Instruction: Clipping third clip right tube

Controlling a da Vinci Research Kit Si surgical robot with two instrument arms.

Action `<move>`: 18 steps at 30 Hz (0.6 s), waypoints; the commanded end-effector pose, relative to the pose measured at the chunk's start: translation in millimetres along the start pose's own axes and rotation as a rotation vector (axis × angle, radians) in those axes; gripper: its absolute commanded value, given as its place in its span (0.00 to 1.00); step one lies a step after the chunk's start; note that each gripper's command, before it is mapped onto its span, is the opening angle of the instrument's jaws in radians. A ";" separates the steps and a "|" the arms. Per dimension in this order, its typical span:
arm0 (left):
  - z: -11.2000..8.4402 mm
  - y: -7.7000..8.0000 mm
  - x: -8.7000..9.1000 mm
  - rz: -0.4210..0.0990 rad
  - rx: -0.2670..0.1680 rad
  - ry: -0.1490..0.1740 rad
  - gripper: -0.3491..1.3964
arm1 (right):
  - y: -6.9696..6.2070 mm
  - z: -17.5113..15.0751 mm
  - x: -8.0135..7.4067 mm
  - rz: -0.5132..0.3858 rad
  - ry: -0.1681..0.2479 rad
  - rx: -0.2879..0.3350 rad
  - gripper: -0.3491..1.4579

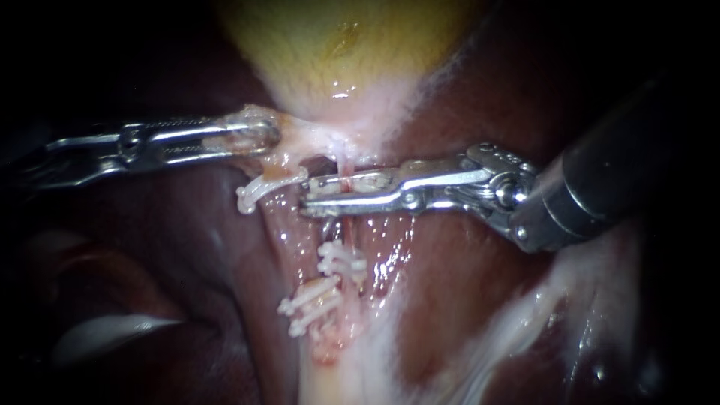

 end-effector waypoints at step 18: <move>0.0 0.0 0.0 0.000 0.000 0.000 0.00 | 0.0 -0.6 -0.1 0.047 -0.001 -0.043 0.00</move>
